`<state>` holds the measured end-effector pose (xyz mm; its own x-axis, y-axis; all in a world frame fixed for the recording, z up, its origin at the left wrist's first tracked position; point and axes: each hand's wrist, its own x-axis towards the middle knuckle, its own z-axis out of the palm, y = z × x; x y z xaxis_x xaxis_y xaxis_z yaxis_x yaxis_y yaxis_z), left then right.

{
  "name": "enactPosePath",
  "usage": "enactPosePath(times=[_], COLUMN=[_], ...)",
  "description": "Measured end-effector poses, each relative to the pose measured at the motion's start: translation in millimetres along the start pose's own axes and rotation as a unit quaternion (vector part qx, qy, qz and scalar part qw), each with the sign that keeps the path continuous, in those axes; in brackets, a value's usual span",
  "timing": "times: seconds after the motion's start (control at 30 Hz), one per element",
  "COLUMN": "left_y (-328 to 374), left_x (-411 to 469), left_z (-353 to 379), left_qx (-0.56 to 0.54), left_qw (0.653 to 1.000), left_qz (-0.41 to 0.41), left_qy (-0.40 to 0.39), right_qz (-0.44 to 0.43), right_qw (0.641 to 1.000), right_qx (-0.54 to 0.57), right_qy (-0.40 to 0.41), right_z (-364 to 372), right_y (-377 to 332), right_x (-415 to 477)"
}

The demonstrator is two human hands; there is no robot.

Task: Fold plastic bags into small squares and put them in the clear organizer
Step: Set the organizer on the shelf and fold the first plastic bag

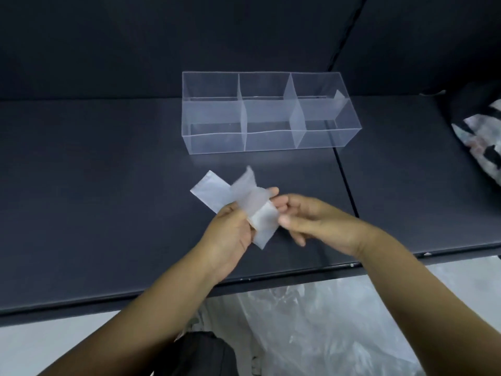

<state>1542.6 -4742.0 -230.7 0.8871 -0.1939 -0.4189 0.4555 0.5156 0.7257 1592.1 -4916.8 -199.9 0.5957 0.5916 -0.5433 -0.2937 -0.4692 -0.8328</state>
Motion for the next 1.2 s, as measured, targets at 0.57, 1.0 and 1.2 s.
enactPosePath(times=[0.57,1.0,1.2], left_y=[30,-32,-7], left_x=[18,-15,-5], left_z=[-58,-31,-44], left_qx=[0.443,0.644,0.530], left_qw=[0.787,0.677,0.816], left_qz=[0.290,0.341,0.209], left_qy=[0.316,0.098,0.102], right_qz=[0.086,0.078,-0.043], right_qw=[0.979,0.973,0.989], right_qx=[0.001,0.113,-0.010], right_qy=[0.186,0.188,0.139], right_z=[18,18,15], right_y=[27,-12,-5], right_x=[29,9,22])
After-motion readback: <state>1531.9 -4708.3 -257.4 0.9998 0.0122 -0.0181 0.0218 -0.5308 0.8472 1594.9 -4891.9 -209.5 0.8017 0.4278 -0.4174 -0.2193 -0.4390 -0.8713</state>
